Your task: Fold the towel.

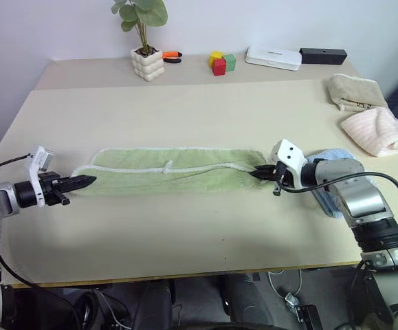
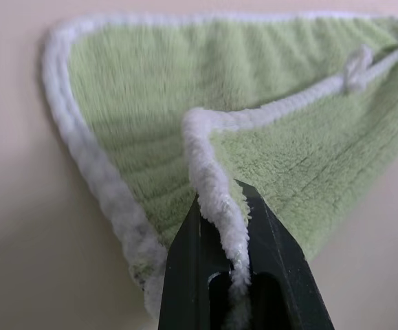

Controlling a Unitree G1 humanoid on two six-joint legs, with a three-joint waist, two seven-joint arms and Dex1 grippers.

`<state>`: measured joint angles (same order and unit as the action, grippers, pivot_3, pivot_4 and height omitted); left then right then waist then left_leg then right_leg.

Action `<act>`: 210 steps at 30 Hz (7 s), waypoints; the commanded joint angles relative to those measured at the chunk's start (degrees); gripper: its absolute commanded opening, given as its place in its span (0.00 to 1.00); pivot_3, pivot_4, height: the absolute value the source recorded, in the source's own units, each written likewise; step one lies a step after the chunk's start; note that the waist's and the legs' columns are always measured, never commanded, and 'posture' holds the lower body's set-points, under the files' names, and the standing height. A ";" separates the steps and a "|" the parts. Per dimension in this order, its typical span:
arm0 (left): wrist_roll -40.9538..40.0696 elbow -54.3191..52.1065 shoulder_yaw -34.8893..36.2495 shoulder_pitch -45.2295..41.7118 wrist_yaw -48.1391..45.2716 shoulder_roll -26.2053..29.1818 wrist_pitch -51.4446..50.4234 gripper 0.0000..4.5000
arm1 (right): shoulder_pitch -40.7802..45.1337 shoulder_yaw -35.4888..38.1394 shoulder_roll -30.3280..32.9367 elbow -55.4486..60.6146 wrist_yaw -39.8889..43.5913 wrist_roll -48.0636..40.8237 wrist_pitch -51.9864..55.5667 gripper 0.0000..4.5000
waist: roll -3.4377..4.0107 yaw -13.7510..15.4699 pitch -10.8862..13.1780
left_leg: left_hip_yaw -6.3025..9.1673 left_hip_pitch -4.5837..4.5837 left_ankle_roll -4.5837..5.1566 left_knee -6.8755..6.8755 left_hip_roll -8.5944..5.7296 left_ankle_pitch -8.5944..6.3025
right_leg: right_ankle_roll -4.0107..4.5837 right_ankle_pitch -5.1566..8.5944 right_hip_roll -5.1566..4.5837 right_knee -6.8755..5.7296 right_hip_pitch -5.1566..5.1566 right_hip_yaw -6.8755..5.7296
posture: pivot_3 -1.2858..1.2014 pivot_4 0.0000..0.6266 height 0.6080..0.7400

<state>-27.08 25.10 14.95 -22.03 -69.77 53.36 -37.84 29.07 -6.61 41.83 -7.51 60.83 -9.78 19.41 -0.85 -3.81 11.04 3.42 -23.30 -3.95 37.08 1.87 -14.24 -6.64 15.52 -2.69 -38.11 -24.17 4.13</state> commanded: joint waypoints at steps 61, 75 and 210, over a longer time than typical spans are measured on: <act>-7.80 -10.70 9.56 -13.65 34.76 -23.26 6.38 0.00 | 3.13 11.55 -33.21 7.54 -45.21 -2.43 -1.44 0.02 | -0.03 0.25 -0.04 | 0.07 -0.04 -0.05 0.04 -0.02 0.03 | -0.01 -0.02 -0.05 -0.09 -0.01 -0.01 | 0.52 0.24 1.00; 2.64 -2.48 3.95 -2.78 39.57 -29.69 18.30 0.00 | -8.06 8.71 -34.06 -9.28 -53.63 8.06 -15.74 0.02 | -0.07 0.09 -0.17 | 0.05 0.13 -0.08 -0.04 -0.04 0.05 | 0.00 -0.02 -0.01 -0.03 0.11 0.00 | 0.52 0.24 1.00; -21.20 -45.88 5.18 19.64 20.02 -15.68 -0.77 1.00 | -3.47 -2.20 -37.44 4.13 -38.90 -9.92 9.26 0.01 | -0.10 -0.23 0.00 | -0.07 0.75 -0.03 -1.11 0.09 0.00 | 0.14 0.07 0.02 0.87 0.57 0.02 | 0.52 0.24 1.00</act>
<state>-45.87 -17.97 18.81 -3.51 -52.06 38.08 -36.96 26.46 -6.79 4.11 -2.00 22.13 -22.76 31.53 -0.95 -4.04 11.03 3.35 -22.53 -3.97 35.98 1.96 -14.24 -6.49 15.60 -2.67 -37.24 -23.58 4.15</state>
